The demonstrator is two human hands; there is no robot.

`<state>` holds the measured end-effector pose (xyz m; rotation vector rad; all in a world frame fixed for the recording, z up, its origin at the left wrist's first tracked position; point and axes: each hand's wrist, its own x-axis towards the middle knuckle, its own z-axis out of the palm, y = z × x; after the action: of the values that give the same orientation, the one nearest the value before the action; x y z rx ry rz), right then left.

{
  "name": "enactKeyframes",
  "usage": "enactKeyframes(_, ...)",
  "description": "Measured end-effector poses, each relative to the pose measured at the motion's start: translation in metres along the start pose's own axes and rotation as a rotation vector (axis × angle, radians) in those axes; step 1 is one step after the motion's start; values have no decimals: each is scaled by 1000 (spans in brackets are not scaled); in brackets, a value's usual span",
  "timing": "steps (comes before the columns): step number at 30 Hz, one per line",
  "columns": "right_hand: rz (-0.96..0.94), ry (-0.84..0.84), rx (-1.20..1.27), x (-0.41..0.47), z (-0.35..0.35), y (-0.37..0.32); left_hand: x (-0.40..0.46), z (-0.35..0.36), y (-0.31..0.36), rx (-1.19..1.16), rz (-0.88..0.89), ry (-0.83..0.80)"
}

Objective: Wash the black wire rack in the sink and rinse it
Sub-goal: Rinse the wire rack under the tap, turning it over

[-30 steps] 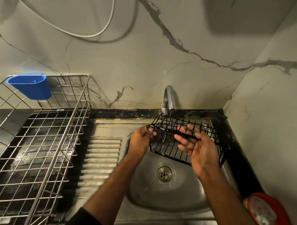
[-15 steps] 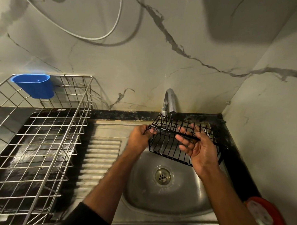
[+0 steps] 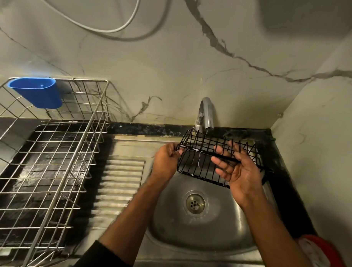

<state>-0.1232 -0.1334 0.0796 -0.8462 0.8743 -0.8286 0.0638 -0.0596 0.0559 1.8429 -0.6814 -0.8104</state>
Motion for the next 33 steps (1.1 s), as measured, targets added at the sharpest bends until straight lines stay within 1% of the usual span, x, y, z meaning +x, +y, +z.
enactKeyframes(9,0,-11,-10,11,-7,9,10,6,-5,162,19,50)
enactKeyframes(12,-5,-11,4,13,-10,12,11,7,-6,167,18,53)
enactKeyframes(18,-2,-24,-9,21,-11,13,10,6,-8,104,34,73)
enactKeyframes(21,-10,-41,-35,22,-11,12,6,5,-10,-9,-18,77)
enactKeyframes(23,-18,-48,-52,22,-10,12,6,3,-13,-44,-39,72)
enactKeyframes(33,-23,-45,-84,20,-14,10,5,4,-21,-19,-61,58)
